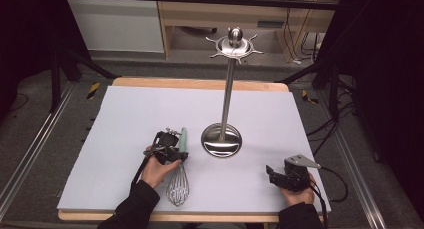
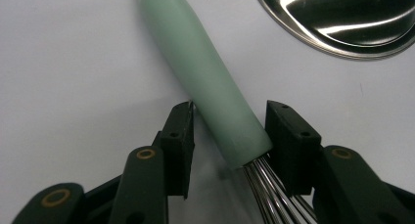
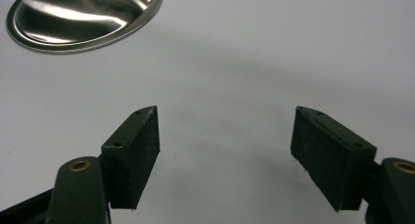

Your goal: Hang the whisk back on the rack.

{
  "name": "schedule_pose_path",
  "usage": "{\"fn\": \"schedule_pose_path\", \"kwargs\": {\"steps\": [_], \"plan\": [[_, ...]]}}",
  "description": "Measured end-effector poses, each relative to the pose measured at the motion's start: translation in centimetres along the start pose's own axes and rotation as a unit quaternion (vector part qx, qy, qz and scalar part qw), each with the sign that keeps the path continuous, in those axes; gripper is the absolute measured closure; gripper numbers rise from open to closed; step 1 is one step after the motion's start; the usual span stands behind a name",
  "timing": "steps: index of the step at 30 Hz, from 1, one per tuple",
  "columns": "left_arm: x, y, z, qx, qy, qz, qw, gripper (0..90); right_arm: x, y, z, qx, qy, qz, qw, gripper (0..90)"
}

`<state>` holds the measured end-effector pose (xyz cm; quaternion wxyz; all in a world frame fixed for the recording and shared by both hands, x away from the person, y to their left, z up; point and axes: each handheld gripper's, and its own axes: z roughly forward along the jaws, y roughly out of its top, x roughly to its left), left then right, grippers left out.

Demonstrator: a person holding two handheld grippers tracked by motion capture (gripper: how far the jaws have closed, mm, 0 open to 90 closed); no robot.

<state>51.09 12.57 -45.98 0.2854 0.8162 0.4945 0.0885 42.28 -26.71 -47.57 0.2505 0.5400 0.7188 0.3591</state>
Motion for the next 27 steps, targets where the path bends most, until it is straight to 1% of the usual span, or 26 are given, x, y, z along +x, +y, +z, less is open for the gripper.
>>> {"fn": "schedule_pose_path", "kwargs": {"steps": [3,5,6,8,10,12,16,21,24,25,26,27], "plan": [[0.0,0.0,0.0,-0.002,0.005,-0.011,0.9999,57.3,0.0,0.0,0.0,0.0,0.0,-0.002,1.0,26.7],[-0.1,0.1,0.0,-0.001,0.004,-0.017,0.9998,60.0,0.0,0.0,0.0,0.001,0.0,-0.001,1.0,26.7],[0.0,0.1,0.0,0.004,0.003,-0.016,0.9999,61.6,0.0,0.0,0.0,0.001,0.001,-0.002,1.0,26.7],[0.0,0.1,0.0,0.005,0.005,-0.011,0.9999,64.4,0.0,0.0,0.0,0.0,0.004,0.0,1.0,26.7],[0.1,0.1,-0.2,0.012,0.001,-0.004,0.9999,65.0,-0.1,0.0,0.0,-0.002,0.0,-0.003,1.0,26.7],[0.1,0.0,-0.4,0.012,-0.001,-0.001,0.9999,65.4,-0.1,0.0,0.0,-0.002,0.0,-0.003,1.0,26.8],[0.5,-0.4,-1.2,0.011,0.014,0.007,0.9998,65.9,-0.1,0.0,0.0,-0.002,0.003,-0.003,1.0,26.9],[1.4,-1.4,-1.7,0.023,0.014,0.003,0.9996,65.9,0.0,0.0,0.0,-0.002,0.004,0.0,1.0,26.9],[1.9,-1.7,-1.8,0.022,0.006,-0.004,0.9997,65.8,0.0,0.0,0.0,0.0,0.007,0.002,1.0,26.9],[1.9,-1.7,-1.8,0.022,0.006,-0.001,0.9997,65.6,0.0,0.0,0.0,0.001,0.007,0.001,1.0,26.9],[1.9,-1.7,-1.8,0.021,0.007,0.007,0.9997,65.1,0.0,0.0,0.0,0.0,0.005,-0.002,1.0,26.9],[1.8,-1.7,-1.8,0.019,0.008,0.009,0.9997,64.6,0.0,0.0,0.0,0.001,0.004,0.0,1.0,26.9]]}}
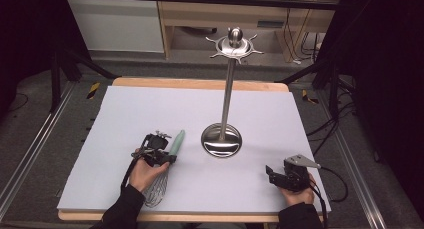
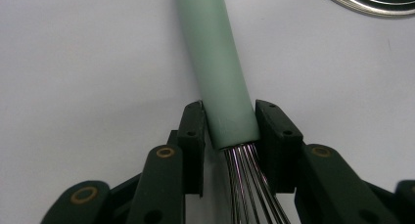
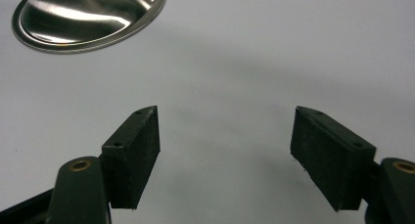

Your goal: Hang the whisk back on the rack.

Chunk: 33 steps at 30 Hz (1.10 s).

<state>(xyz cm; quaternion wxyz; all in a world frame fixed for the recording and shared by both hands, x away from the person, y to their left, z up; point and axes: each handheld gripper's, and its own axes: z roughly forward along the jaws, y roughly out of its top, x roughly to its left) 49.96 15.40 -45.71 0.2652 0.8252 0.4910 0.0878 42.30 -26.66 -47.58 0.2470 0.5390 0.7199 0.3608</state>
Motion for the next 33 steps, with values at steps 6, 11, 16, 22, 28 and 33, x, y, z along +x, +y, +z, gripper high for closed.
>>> {"fn": "schedule_pose_path", "kwargs": {"steps": [6,11,16,22,28,33], "plan": [[0.0,0.2,-0.5,-0.009,0.011,0.006,0.9999,45.1,0.0,0.0,-0.1,0.0,0.003,0.001,1.0,26.9],[-0.1,0.8,-1.5,-0.009,0.011,0.01,0.9998,44.0,0.0,0.0,0.0,0.0,0.003,0.0,1.0,26.9],[-0.3,1.5,-1.7,0.002,-0.006,0.005,1.0,46.3,-0.1,0.0,0.0,0.0,0.001,-0.002,1.0,26.9],[0.1,1.6,-0.6,0.028,-0.012,-0.009,0.9995,50.1,-0.1,0.0,0.1,0.001,0.004,-0.003,1.0,27.3],[0.4,1.6,0.1,0.044,-0.017,-0.014,0.9988,53.7,-0.1,0.0,0.1,0.002,0.005,-0.002,1.0,27.5],[-0.1,1.8,0.5,0.051,-0.006,-0.009,0.9986,56.3,-0.1,0.0,0.1,0.002,0.007,-0.002,1.0,28.1]]}}
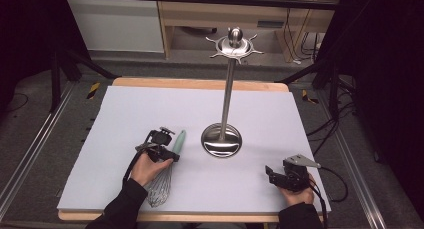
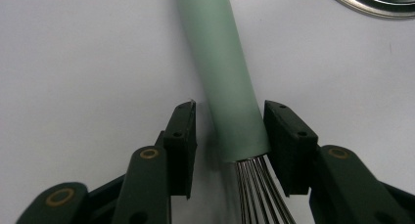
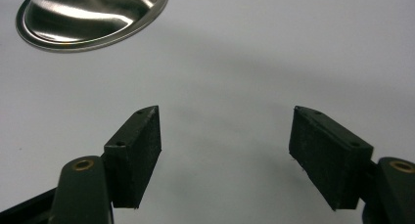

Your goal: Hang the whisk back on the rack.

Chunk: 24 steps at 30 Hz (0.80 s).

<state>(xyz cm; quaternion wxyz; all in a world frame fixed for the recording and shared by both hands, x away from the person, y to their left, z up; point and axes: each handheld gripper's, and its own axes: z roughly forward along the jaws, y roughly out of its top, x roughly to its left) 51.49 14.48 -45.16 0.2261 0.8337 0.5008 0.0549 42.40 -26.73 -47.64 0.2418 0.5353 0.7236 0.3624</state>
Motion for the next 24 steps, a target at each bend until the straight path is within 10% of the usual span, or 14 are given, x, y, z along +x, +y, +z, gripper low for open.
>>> {"fn": "schedule_pose_path", "kwargs": {"steps": [11,24], "plan": [[-0.3,0.6,0.1,0.016,0.023,-0.018,0.9994,64.9,0.0,0.0,-0.1,-0.001,0.004,0.003,1.0,28.7],[-0.6,0.0,-2.5,-0.047,0.01,0.003,0.9988,68.7,0.0,0.0,-0.2,-0.002,0.007,0.006,1.0,29.0]]}}
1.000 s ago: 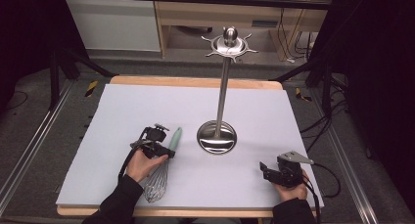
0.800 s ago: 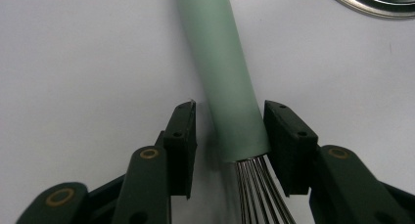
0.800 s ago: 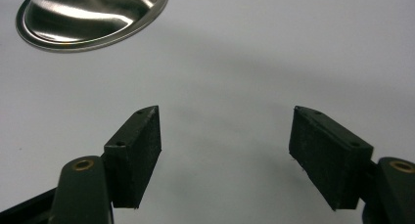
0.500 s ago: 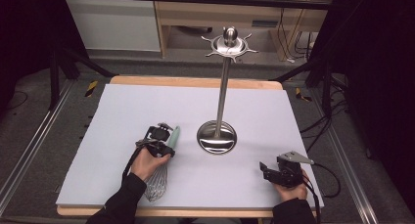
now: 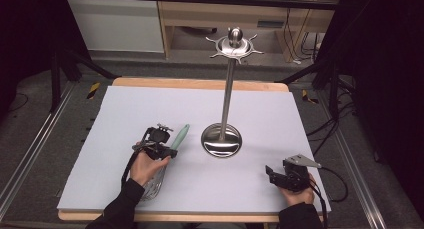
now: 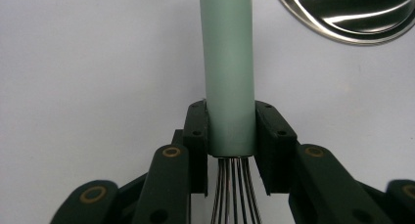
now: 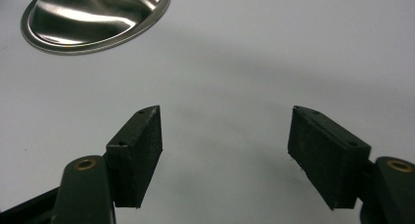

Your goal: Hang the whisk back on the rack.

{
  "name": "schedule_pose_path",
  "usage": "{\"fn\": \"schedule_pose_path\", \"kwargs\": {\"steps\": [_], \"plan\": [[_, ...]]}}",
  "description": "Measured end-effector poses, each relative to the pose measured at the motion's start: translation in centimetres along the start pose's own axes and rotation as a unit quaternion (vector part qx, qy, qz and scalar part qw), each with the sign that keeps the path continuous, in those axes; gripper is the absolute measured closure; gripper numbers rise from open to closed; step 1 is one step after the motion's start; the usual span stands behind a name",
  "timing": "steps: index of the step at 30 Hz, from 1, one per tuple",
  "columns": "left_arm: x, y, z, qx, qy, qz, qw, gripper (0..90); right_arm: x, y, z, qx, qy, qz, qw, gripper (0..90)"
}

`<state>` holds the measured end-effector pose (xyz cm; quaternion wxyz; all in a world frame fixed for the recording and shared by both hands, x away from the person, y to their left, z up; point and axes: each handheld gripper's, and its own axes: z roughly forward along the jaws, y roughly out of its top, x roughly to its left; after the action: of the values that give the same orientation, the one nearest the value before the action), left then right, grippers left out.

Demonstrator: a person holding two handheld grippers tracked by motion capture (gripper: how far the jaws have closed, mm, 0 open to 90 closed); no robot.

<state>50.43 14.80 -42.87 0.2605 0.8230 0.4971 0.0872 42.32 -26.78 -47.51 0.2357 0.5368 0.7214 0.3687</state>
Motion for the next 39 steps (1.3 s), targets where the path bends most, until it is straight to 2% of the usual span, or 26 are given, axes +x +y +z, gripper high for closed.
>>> {"fn": "schedule_pose_path", "kwargs": {"steps": [8,13,16,25,33,34,37,38,39], "plan": [[-0.1,-0.3,-2.1,-0.043,-0.01,0.006,0.999,68.8,-0.1,0.0,0.0,-0.002,-0.004,-0.001,1.0,29.2],[0.0,-0.7,-3.7,-0.068,-0.013,0.012,0.9976,68.8,-0.1,0.0,0.0,-0.003,-0.003,-0.001,1.0,29.3],[0.1,-1.1,-4.6,-0.088,-0.016,0.015,0.9959,68.8,-0.1,0.0,-0.1,-0.004,-0.003,0.0,1.0,29.3],[0.5,-2.7,-6.5,-0.15,-0.024,0.02,0.9882,68.8,0.0,0.0,0.0,-0.003,-0.004,-0.001,1.0,29.4],[0.9,-3.7,-7.7,-0.183,-0.025,0.017,0.9826,68.8,0.0,0.0,-0.1,-0.004,-0.005,-0.002,1.0,29.5],[0.9,-3.8,-7.9,-0.193,-0.027,0.019,0.9806,68.8,-0.1,0.0,-0.1,-0.005,-0.005,-0.003,1.0,29.5],[1.0,-4.2,-8.5,-0.209,-0.023,0.023,0.9773,68.8,-0.1,0.0,-0.2,-0.005,-0.001,0.0,1.0,29.5],[1.0,-4.3,-8.7,-0.21,-0.023,0.022,0.9771,68.8,-0.1,0.0,-0.2,-0.004,-0.001,0.001,1.0,29.5],[1.1,-4.5,-8.9,-0.218,-0.023,0.024,0.9754,68.8,-0.1,0.0,-0.2,-0.004,-0.001,0.0,1.0,29.5]]}}
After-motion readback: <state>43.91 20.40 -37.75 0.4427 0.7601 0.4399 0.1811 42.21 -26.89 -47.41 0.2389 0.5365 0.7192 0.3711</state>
